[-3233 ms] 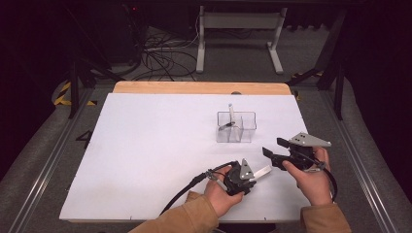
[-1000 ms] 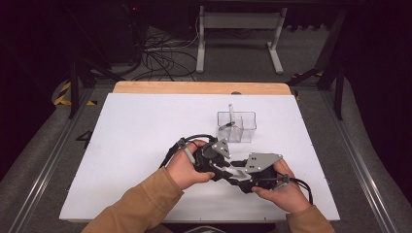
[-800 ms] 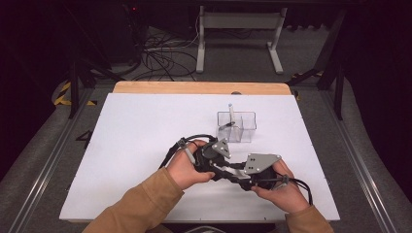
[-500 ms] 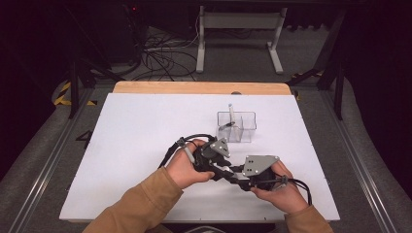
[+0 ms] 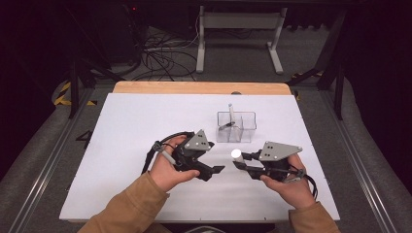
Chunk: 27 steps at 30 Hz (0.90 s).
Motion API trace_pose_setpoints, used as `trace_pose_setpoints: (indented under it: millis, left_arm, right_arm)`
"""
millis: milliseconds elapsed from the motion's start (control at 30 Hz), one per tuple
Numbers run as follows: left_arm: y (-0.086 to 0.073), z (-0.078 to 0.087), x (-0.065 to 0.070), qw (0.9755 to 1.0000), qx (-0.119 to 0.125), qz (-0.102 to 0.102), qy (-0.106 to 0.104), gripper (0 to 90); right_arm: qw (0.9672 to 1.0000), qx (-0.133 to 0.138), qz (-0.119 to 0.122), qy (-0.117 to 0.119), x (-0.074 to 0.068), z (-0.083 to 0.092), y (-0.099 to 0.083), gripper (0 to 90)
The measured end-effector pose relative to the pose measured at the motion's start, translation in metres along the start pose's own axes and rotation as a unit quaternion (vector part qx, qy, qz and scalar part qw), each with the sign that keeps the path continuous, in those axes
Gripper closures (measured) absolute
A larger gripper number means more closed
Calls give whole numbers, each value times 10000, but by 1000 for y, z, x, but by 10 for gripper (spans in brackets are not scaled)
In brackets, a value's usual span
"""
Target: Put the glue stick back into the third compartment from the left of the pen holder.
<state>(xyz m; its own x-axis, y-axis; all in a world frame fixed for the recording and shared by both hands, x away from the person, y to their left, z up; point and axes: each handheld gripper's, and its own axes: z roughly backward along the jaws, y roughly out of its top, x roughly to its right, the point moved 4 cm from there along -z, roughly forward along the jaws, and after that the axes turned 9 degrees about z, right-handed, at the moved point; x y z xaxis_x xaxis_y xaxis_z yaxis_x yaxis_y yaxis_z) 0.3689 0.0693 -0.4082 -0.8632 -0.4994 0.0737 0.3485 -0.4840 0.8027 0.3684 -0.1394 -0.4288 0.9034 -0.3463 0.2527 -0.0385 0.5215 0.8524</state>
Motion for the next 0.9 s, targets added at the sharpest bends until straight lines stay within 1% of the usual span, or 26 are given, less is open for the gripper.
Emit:
trace_pose_setpoints:
  millis: [33,133,233,267,333,433,533,567,600,700,767,833,900]
  left_arm:
    - [-1,2,-1,10000,46,21,34,213]
    - [-5,9,-6,9994,232,32,236,188]
    - [-11,13,-9,9990,318,93,310,176]
    - [-14,16,-10,9987,368,109,350,176]
    - [-18,19,-12,9982,448,176,371,173]
    - [-24,26,-16,9970,590,232,439,168]
    - [-30,31,-19,9959,696,298,497,165]
    - [-32,34,-20,9954,743,325,519,163]
    - [-34,36,-20,9948,784,346,546,163]
    - [-39,42,-22,9938,883,393,549,155]
    - [-43,45,-23,9932,930,423,562,152]
    - [-46,48,-23,9923,1007,479,546,138]
    - [-50,52,-23,9909,1115,516,550,132]
  right_arm:
    - [9999,71,-81,-83,2,2,2,682]
    - [9991,223,-253,-246,7,6,7,682]
    - [9971,388,-512,-419,13,10,12,682]
    - [9964,412,-560,-479,15,11,13,683]
    - [9945,500,-671,-633,19,14,16,683]
    - [9912,634,-844,-801,25,17,21,683]
    - [9880,665,-951,-1020,33,20,25,683]
    - [9871,703,-979,-1052,35,21,26,683]
    - [9854,724,-1055,-1126,38,21,28,682]
    - [9809,739,-1205,-1332,46,22,31,682]
    - [9789,749,-1285,-1400,51,21,32,681]
    - [9777,712,-1312,-1478,56,20,33,681]
    - [9751,743,-1376,-1575,61,21,34,681]
